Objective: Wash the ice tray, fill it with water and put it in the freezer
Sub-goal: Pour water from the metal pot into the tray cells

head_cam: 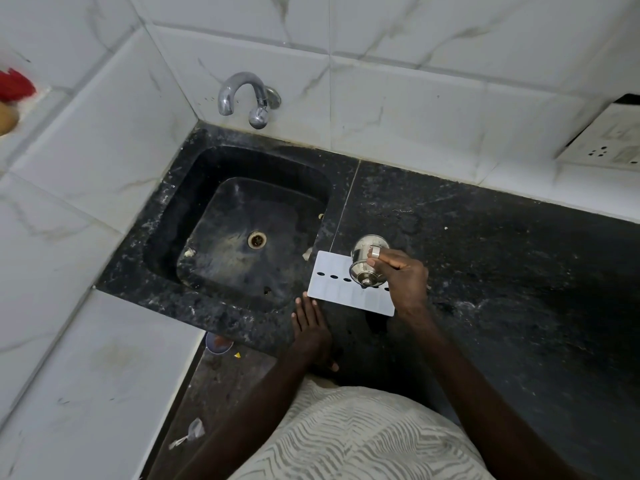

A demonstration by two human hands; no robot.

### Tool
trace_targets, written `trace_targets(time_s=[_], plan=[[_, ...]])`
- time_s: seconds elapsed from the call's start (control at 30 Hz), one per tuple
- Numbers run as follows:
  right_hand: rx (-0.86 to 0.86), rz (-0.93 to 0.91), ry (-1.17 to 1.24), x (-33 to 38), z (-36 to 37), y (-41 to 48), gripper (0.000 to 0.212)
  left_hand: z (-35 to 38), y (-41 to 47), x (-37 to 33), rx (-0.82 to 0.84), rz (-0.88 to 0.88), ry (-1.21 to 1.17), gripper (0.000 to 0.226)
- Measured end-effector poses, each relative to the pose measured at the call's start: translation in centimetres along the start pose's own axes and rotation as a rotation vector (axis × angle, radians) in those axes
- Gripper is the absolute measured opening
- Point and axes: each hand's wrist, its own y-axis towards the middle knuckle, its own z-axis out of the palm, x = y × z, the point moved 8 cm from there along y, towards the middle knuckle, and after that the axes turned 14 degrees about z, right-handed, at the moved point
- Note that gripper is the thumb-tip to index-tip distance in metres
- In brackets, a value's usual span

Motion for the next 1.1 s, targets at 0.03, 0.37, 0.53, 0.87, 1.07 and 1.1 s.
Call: trace_targets(time_s=[0.03, 0.37, 0.53, 0.87, 1.07, 1.1], plan=[[-0.002, -0.001, 0.004, 0.1, 0.0, 0.0, 0.027, 0.0, 0.0, 0.0, -0.006, 0.0, -0.006, 0.168], [-0.004, -0.007, -0.001, 0.3, 0.3, 0.1, 0.027, 0.1, -0.1, 0.0, -0.01, 0.006, 0.007, 0.167], [-0.016, -0.022, -0.013, 0.3, 0.3, 0.4, 0.026, 0.2, 0.2, 0.2, -0.016, 0.0, 0.004, 0.169], [0.011, 0.077, 0.082, 1.1, 1.2, 0.4, 0.022, 0.4, 0.4, 0.3, -0.002, -0.032, 0.016, 0.171], [0.044, 0.001, 0.015, 1.9, 2.9, 0.0, 0.024, 0.4, 0.3, 0.2, -0.017, -0.025, 0.015, 0.169], [0.046, -0.012, 0.003, 2.0, 3.1, 0.0, 0.024, 0.4, 0.3, 0.2, -0.017, -0.02, 0.018, 0.169]])
